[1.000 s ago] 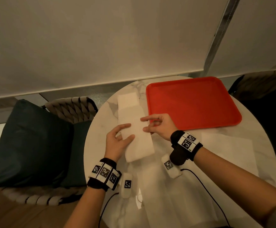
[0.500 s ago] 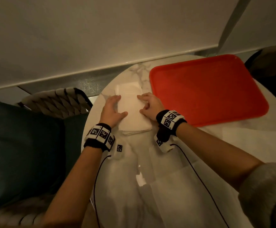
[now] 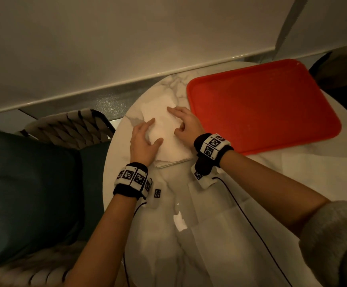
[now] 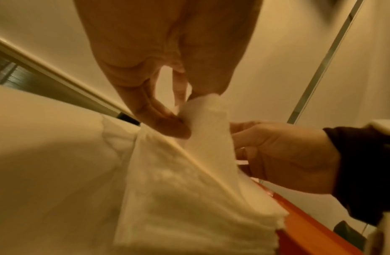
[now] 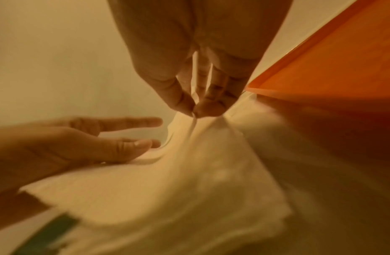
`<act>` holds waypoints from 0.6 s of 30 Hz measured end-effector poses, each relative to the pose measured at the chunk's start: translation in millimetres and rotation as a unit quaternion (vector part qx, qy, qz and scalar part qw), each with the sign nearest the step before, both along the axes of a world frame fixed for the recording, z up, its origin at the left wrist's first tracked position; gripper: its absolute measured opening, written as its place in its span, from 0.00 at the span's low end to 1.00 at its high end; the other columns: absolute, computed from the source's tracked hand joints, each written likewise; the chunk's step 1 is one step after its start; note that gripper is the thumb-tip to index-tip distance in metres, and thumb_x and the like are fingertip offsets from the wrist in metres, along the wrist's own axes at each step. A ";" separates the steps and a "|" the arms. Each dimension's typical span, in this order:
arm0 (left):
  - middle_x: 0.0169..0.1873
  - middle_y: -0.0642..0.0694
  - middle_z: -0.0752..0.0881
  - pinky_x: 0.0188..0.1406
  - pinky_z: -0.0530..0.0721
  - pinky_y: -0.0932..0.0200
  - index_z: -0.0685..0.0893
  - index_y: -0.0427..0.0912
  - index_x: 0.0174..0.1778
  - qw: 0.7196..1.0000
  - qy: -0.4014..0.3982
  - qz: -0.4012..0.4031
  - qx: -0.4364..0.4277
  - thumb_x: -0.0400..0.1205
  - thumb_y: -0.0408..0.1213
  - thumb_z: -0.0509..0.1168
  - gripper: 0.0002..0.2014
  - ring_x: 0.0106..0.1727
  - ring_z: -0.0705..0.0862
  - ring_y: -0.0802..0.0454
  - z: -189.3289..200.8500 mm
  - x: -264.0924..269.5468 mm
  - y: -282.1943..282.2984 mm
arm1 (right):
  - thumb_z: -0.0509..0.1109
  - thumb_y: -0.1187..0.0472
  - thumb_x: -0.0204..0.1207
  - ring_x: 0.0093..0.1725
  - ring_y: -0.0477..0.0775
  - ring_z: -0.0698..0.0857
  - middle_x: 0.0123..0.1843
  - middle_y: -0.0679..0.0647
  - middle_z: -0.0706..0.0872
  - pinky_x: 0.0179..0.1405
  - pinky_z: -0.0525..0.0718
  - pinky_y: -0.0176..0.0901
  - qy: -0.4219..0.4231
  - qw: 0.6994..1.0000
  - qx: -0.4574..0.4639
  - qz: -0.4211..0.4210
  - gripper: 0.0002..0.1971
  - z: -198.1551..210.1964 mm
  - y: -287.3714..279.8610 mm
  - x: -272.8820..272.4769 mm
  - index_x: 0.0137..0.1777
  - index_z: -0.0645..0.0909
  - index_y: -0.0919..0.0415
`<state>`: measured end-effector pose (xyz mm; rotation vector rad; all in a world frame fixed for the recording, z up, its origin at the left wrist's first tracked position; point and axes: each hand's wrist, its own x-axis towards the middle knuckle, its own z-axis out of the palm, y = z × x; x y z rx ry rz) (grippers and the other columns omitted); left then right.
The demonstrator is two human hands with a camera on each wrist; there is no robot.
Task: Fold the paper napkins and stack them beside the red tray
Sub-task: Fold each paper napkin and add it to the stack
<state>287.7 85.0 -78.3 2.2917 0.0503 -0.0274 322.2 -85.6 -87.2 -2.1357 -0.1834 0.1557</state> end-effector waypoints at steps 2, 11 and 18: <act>0.71 0.41 0.72 0.69 0.68 0.68 0.79 0.47 0.72 0.999 0.043 -0.004 0.028 0.76 0.35 0.74 0.27 0.71 0.74 0.47 -2.8 -1.9 -4.3 | 0.69 0.67 0.74 0.56 0.53 0.81 0.76 0.57 0.67 0.59 0.76 0.31 0.046 0.996 -0.074 0.018 0.32 -5.8 -1.4 -0.3 0.79 0.68 0.58; 0.74 0.40 0.67 0.69 0.74 0.47 0.76 0.57 0.74 0.981 0.111 -0.008 0.157 0.81 0.47 0.67 0.23 0.70 0.74 0.38 9.2 -9.6 -13.3 | 0.73 0.63 0.74 0.55 0.56 0.79 0.67 0.60 0.72 0.63 0.76 0.43 0.045 0.995 -0.083 -0.014 0.25 34.4 -29.2 -20.0 0.72 0.77 0.58; 0.70 0.42 0.74 0.67 0.74 0.42 0.84 0.51 0.64 0.983 0.011 -0.066 0.171 0.80 0.42 0.67 0.16 0.69 0.71 0.39 39.2 -93.2 -64.1 | 0.74 0.61 0.73 0.38 0.52 0.83 0.61 0.55 0.75 0.36 0.74 0.23 0.042 0.995 -0.077 -0.055 0.17 77.1 -100.7 -88.7 0.62 0.83 0.54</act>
